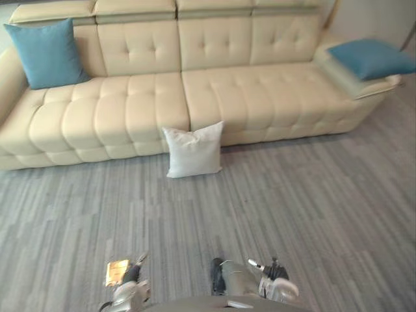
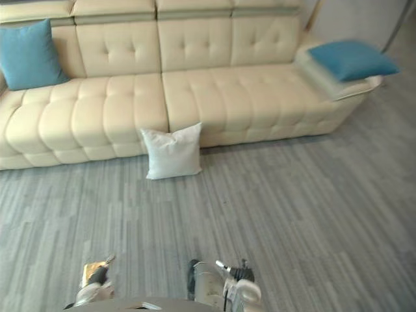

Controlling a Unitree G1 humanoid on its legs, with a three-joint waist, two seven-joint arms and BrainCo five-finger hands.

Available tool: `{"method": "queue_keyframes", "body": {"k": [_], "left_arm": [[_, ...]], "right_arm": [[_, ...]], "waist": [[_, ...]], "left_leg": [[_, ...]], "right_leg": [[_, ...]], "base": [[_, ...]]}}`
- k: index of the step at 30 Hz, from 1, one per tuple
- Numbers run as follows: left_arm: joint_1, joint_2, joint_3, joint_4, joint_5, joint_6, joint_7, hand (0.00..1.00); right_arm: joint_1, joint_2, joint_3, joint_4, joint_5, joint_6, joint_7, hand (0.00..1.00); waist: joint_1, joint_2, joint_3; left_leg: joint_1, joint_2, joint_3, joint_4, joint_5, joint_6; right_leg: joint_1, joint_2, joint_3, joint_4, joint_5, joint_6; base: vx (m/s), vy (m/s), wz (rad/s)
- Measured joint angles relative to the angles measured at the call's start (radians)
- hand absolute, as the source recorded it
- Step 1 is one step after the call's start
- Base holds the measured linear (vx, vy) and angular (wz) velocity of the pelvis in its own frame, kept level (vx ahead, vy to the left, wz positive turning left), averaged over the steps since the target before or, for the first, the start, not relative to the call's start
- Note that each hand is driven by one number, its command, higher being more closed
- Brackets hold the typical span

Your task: Pick up cushions and gather them together orderly.

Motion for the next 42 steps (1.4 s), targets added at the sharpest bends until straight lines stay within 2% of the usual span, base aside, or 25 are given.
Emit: {"method": "queue_keyframes", "body": {"k": [2, 5, 7, 8, 9, 11, 13, 16, 18, 20, 21, 22, 23, 25, 28, 31, 32, 33, 35, 36, 37, 38, 39, 41, 42], "left_arm": [[-0.001, 0.002, -0.01, 0.01, 0.014, 0.001, -0.002, 0.0], [0.001, -0.005, -0.011, 0.009, 0.018, 0.0, -0.001, 0.0], [0.002, 0.001, 0.001, 0.0, 0.018, 0.001, 0.0, 0.0], [0.009, 0.0, 0.014, -0.02, 0.018, 0.001, 0.0, 0.0], [0.025, 0.0, 0.024, -0.039, 0.017, 0.0, 0.001, 0.0], [0.038, 0.0, 0.033, -0.048, 0.015, 0.0, 0.002, 0.0], [0.048, 0.001, 0.037, -0.069, 0.015, 0.001, 0.001, 0.0], [0.058, 0.004, 0.042, -0.104, 0.012, -0.004, 0.001, 0.0], [0.057, 0.005, 0.043, -0.109, 0.012, -0.009, 0.001, 0.0], [0.057, 0.003, 0.042, -0.111, 0.013, -0.014, 0.0, 0.0], [0.065, -0.004, 0.041, -0.109, 0.012, -0.018, 0.001, 0.0], [0.065, 0.007, 0.048, -0.109, 0.008, -0.019, -0.001, 0.0], [0.063, 0.017, 0.052, -0.108, 0.008, -0.019, -0.001, 0.0], [0.065, 0.029, 0.066, -0.108, 0.005, -0.021, 0.002, 0.0], [0.079, 0.037, 0.102, -0.076, 0.002, -0.015, 0.002, 0.0], [0.106, 0.038, 0.134, -0.069, -0.014, -0.012, 0.003, 0.0], [0.11, 0.04, 0.126, -0.066, -0.014, -0.006, 0.002, 0.0], [0.115, 0.046, 0.09, -0.061, -0.014, -0.004, 0.002, 0.0], [0.116, 0.045, 0.071, -0.06, -0.013, -0.001, 0.002, 0.0], [0.114, 0.044, 0.053, -0.054, -0.012, 0.001, 0.001, 0.0], [0.112, 0.051, 0.058, -0.051, -0.012, 0.003, 0.001, 0.0], [0.098, 0.068, 0.056, -0.045, -0.011, 0.003, 0.001, 0.0], [0.088, 0.069, 0.057, -0.031, -0.008, 0.002, 0.001, 0.0], [0.088, 0.065, 0.056, -0.027, -0.004, 0.003, 0.0, 0.0], [0.087, 0.064, 0.057, -0.024, -0.002, 0.002, 0.0, 0.0]], "right_arm": [[-0.002, -0.007, 0.022, 0.0, -0.001, 0.006, 0.004, 0.0], [-0.003, -0.003, 0.04, 0.004, -0.003, 0.006, 0.008, 0.0], [0.006, -0.002, 0.059, -0.003, -0.01, 0.007, 0.007, 0.0], [0.021, -0.005, 0.068, -0.012, -0.011, 0.007, 0.007, 0.0], [0.04, -0.005, 0.071, -0.031, -0.01, 0.007, 0.007, 0.0], [0.055, -0.01, 0.071, -0.037, -0.01, 0.005, 0.005, 0.0], [0.055, -0.011, 0.071, -0.035, -0.008, 0.008, 0.005, 0.0], [0.075, -0.012, 0.063, -0.033, 0.001, 0.009, 0.004, 0.0], [0.078, -0.012, 0.058, -0.016, 0.002, 0.016, 0.004, 0.0], [0.077, -0.013, 0.055, 0.0, 0.001, 0.02, 0.003, 0.0], [0.078, -0.021, 0.058, 0.001, 0.001, 0.02, 0.003, 0.0], [0.072, -0.02, 0.065, 0.01, 0.001, 0.026, 0.001, 0.0], [0.074, -0.007, 0.071, 0.008, 0.001, 0.028, 0.0, 0.0], [0.069, 0.015, 0.09, 0.006, -0.001, 0.027, 0.001, 0.0], [0.047, 0.044, 0.089, 0.008, -0.001, 0.027, 0.007, 0.0], [0.056, 0.051, 0.09, 0.013, -0.006, 0.026, 0.01, 0.0], [0.062, 0.043, 0.091, 0.015, -0.018, 0.026, 0.012, 0.0], [0.065, 0.033, 0.098, 0.013, -0.028, 0.026, 0.021, 0.0], [0.076, 0.022, 0.097, 0.004, -0.031, 0.024, 0.026, 0.0], [0.081, -0.001, 0.097, 0.004, -0.033, 0.02, 0.027, 0.0], [0.078, 0.003, 0.097, 0.005, -0.034, 0.019, 0.027, 0.0], [0.077, 0.011, 0.098, -0.002, -0.035, 0.017, 0.028, 0.0], [0.079, 0.008, 0.095, -0.002, -0.034, 0.017, 0.028, 0.0], [0.082, -0.001, 0.096, -0.002, -0.034, 0.016, 0.028, 0.0], [0.083, -0.002, 0.089, -0.005, -0.03, 0.005, 0.028, 0.0]], "waist": [[-0.011, -0.004, 0.003], [-0.009, 0.005, -0.003], [-0.017, 0.004, -0.005], [-0.015, 0.01, -0.007], [-0.006, 0.017, -0.012], [-0.004, 0.027, -0.018], [0.0, 0.027, -0.018], [0.022, 0.02, -0.02], [0.033, 0.013, -0.017], [0.039, 0.01, -0.017], [0.041, 0.024, -0.023], [0.051, 0.014, -0.031], [0.048, -0.007, -0.037], [0.056, -0.033, -0.042], [0.065, -0.038, -0.048], [0.073, -0.051, -0.088], [0.072, -0.056, -0.097], [0.06, -0.047, -0.102], [0.052, -0.057, -0.097], [0.047, -0.028, -0.093], [0.045, -0.036, -0.082], [0.037, -0.059, -0.074], [0.032, -0.06, -0.069], [0.028, -0.05, -0.065], [0.025, -0.049, -0.064]], "left_leg": [[0.023, -0.003, -0.037, -0.016, 0.054, -0.008], [0.017, 0.038, -0.06, 0.07, 0.063, -0.027], [-0.081, 0.064, -0.108, 0.289, 0.073, -0.044], [-0.168, 0.087, -0.136, 0.49, 0.143, -0.094], [-0.225, 0.118, -0.131, 0.65, 0.217, -0.108], [-0.285, 0.157, -0.087, 0.803, 0.202, -0.079], [-0.335, 0.172, -0.032, 0.864, 0.158, -0.039], [-0.464, 0.157, 0.065, 0.789, 0.043, -0.008], [-0.497, 0.129, 0.115, 0.653, 0.009, 0.005], [-0.516, 0.076, 0.129, 0.438, 0.034, 0.006], [-0.514, 0.05, 0.102, 0.229, 0.13, 0.006], [-0.503, 0.023, 0.099, 0.228, 0.21, 0.031], [-0.502, 0.007, 0.108, 0.229, 0.194, 0.032], [-0.513, 0.0, 0.125, 0.263, 0.154, 0.057], [-0.488, 0.002, 0.141, 0.323, 0.118, 0.085], [-0.449, -0.029, 0.147, 0.324, 0.115, 0.088], [-0.412, -0.05, 0.145, 0.285, 0.111, 0.089], [-0.35, -0.076, 0.146, 0.223, 0.108, 0.088], [-0.305, -0.088, 0.146, 0.178, 0.096, 0.096], [-0.222, -0.083, 0.123, 0.1, 0.037, 0.082], [-0.203, -0.092, 0.126, 0.089, 0.03, 0.079], [-0.17, -0.095, 0.119, 0.079, 0.016, 0.08], [-0.119, -0.077, 0.117, 0.059, 0.003, 0.076], [-0.085, -0.051, 0.111, 0.05, -0.014, 0.066], [-0.056, -0.029, 0.095, 0.043, -0.034, 0.037]], "right_leg": [[0.01, -0.01, -0.006, 0.043, -0.036, -0.024], [0.098, 0.021, -0.031, -0.035, -0.124, -0.012], [0.147, 0.039, -0.04, -0.087, -0.128, -0.011], [0.2, 0.055, -0.038, -0.126, -0.13, -0.019], [0.253, 0.071, -0.032, -0.158, -0.138, -0.032], [0.316, 0.084, -0.014, -0.187, -0.157, -0.054], [0.372, 0.083, 0.015, -0.213, -0.172, -0.049], [0.475, 0.035, 0.042, -0.288, -0.18, -0.023], [0.534, -0.012, 0.053, -0.318, -0.182, 0.008], [0.588, -0.06, 0.055, -0.36, -0.202, 0.045], [0.619, -0.07, 0.065, -0.377, -0.23, 0.088], [0.637, -0.087, 0.09, -0.383, -0.248, 0.098], [0.643, -0.099, 0.106, -0.393, -0.244, 0.083], [0.639, -0.087, 0.158, -0.418, -0.179, 0.049], [0.658, -0.107, 0.242, -0.435, -0.075, 0.052], [0.632, -0.136, 0.325, -0.372, -0.016, 0.079], [0.592, -0.144, 0.343, -0.284, -0.009, 0.091], [0.511, -0.142, 0.355, -0.094, 0.029, 0.143], [0.436, -0.133, 0.352, 0.057, 0.104, 0.173], [0.325, -0.106, 0.335, 0.292, 0.096, 0.174], [0.285, -0.106, 0.32, 0.359, 0.043, 0.165], [0.219, -0.101, 0.281, 0.436, -0.054, 0.135], [0.165, -0.076, 0.205, 0.429, -0.141, 0.103], [0.134, -0.046, 0.139, 0.365, -0.192, 0.081], [0.098, -0.019, 0.091, 0.233, -0.206, 0.073]], "base": [[0.35, -0.241, 0.46], [0.34, -0.224, 0.19], [0.2, -0.12, 0.1], [0.18, -0.093, -0.21], [0.22, -0.097, -0.34], [0.2, 0.008, -0.36], [0.22, 0.062, -0.31], [0.3, 0.167, -0.25], [0.39, 0.238, -0.2], [0.41, 0.279, -0.11], [0.46, 0.349, -0.24], [0.47, 0.354, -0.18], [0.5, 0.313, -0.08], [0.5, 0.239, -0.06], [0.39, 0.164, -0.3], [0.28, 0.054, -0.58], [0.27, 0.045, -0.47], [0.26, 0.048, -0.35], [0.21, 0.055, -0.2], [0.23, 0.073, -0.28], [0.27, 0.043, -0.26], [0.19, -0.045, -0.08], [0.22, -0.112, -0.04], [0.17, -0.151, 0.08], [0.2, -0.204, 0.26]]}}
